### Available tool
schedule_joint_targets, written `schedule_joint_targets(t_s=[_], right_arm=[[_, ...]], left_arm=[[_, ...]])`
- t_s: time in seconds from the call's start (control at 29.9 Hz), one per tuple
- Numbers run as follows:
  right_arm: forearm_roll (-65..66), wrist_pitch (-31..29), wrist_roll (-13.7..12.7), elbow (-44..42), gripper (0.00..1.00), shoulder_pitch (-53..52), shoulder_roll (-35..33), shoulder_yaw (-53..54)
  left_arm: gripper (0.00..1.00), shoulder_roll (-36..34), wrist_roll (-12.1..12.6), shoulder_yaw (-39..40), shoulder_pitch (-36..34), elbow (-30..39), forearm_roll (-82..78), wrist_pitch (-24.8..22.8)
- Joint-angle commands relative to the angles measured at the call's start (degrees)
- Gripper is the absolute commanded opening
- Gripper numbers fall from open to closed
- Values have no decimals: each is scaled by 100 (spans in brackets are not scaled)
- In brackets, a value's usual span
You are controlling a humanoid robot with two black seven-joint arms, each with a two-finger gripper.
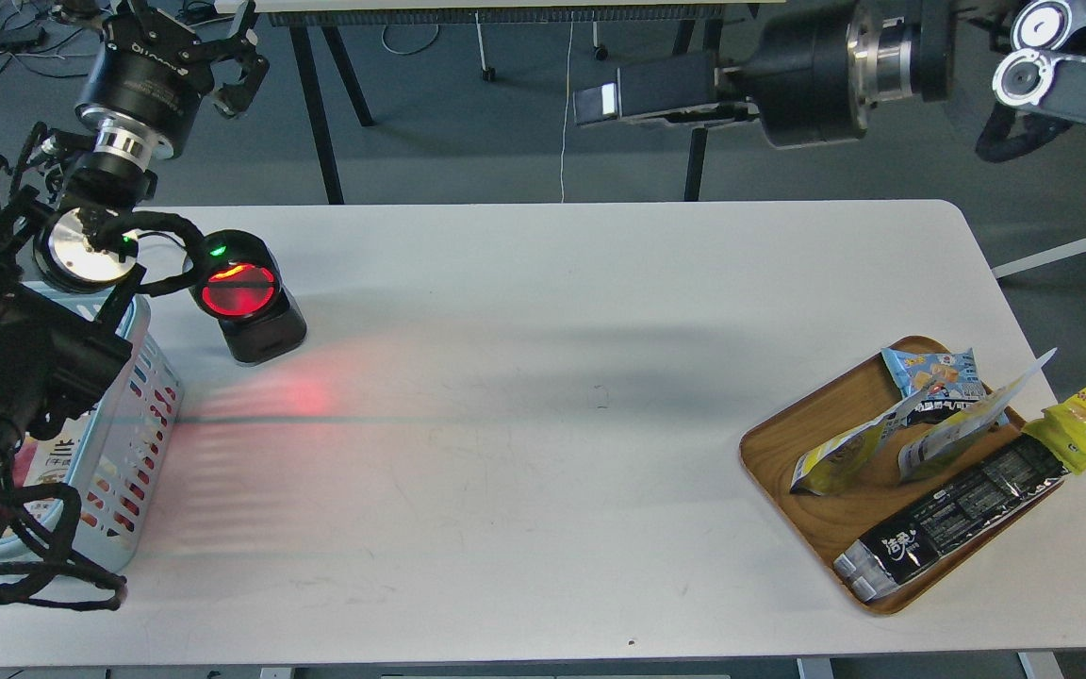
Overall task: Scan snack and place in basket
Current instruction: 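Move the right gripper over the yellow-and-white snack pouch on the tray, then lower the right gripper and grasp the yellow-and-white pouch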
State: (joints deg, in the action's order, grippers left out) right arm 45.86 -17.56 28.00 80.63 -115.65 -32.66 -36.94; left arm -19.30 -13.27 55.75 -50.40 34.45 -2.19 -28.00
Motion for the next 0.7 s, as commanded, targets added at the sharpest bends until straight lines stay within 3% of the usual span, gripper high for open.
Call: schedule_joint_targets(t_s=[0.0,0.2,0.4,0.67], right_arm=[[1036,349,0,786,98,-492,-30,-593],[2399,648,0,1859,97,-915,-188,-1306],[4025,701,0,1869,95,-925,-250,-1869],[5230,1255,0,1869,87,-749,-258,-2405]], left_arm=[[100,31,0,-2,-5,1,-1,0],[100,22,0,-2,12,-8,-10,0],[100,-48,0,-28,21,-8,-10,0],[100,-48,-52,-310,4,-17,-10,0]])
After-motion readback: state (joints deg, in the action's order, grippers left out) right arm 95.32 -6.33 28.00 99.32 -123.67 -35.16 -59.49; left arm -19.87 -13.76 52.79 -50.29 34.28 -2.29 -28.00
